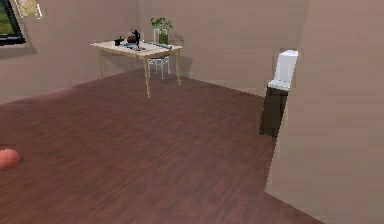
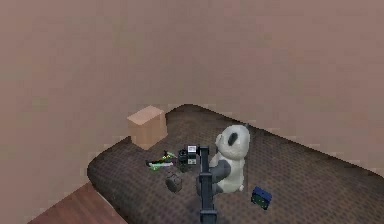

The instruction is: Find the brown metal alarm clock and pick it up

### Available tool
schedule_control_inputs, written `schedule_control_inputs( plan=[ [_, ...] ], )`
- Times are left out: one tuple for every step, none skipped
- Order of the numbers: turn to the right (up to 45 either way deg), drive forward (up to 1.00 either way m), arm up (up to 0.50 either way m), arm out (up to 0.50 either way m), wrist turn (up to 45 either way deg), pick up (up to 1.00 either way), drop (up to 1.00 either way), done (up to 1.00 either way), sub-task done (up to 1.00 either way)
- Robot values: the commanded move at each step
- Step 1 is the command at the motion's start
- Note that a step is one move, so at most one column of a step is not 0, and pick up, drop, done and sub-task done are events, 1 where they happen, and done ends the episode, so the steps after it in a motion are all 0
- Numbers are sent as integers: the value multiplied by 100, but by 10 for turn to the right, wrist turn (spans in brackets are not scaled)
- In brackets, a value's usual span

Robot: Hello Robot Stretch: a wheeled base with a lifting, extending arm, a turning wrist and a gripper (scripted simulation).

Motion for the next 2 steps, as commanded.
schedule_control_inputs(
  plan=[
    [0,0,0,0,270,0,0,0,0],
    [0,0,-30,0,0,0,0,0,0]
  ],
)
